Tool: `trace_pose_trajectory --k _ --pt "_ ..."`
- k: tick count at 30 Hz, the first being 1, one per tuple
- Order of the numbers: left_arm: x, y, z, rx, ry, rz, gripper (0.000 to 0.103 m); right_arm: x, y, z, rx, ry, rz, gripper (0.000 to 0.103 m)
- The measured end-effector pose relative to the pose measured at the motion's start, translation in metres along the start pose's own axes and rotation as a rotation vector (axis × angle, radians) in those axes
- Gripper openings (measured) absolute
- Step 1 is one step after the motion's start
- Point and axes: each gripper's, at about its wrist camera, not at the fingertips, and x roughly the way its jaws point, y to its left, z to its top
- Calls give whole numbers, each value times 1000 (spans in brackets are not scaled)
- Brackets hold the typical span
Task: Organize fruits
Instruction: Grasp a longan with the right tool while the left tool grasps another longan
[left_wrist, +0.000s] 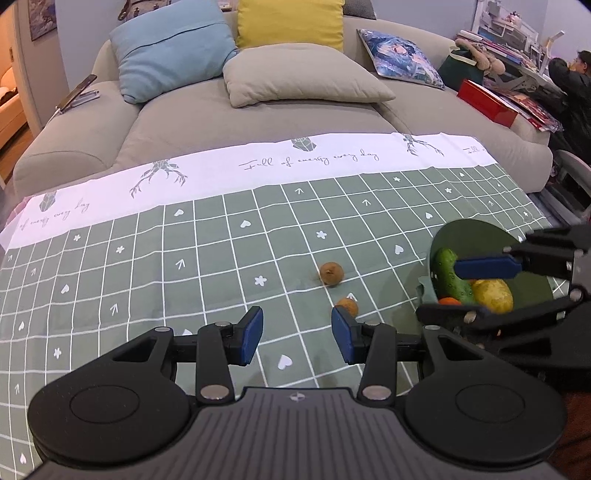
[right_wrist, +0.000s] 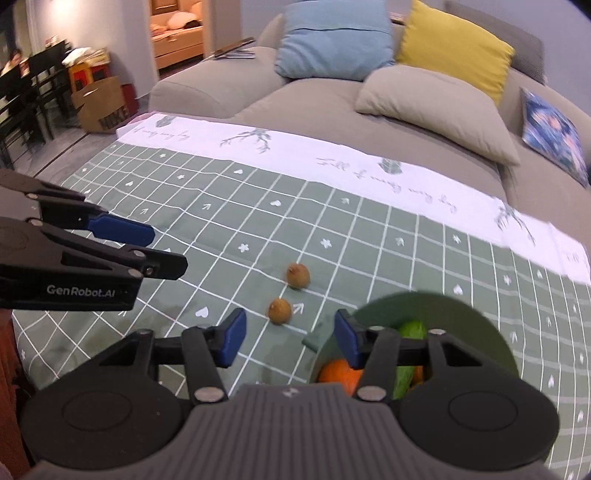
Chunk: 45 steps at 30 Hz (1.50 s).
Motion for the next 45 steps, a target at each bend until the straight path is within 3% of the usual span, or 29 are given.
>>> trace_pose_trajectory --k 5,11,15,26,30,35,39,45 --pt "14 4 4 29 7 -36 51 14 -8 17 -64 10 26 37" --pt "41 2 9 10 48 -135 47 35 -20 38 -72 44 33 24" --pt "70 -6 8 5 106 -152 38 47 -29 42 -54 61 20 23" --pt "115 -21 5 24 197 -191 38 63 -46 38 5 87 29 23" --pt "124 -22 7 5 209 -197 37 70 -50 38 11 98 35 23" --pt "128 -22 7 2 214 -202 25 78 -50 37 2 116 45 23" --pt "129 -18 7 -19 208 -215 24 89 -49 39 0 134 61 24" --pt "117 -3 8 -71 185 -157 24 111 -44 48 -6 179 108 23"
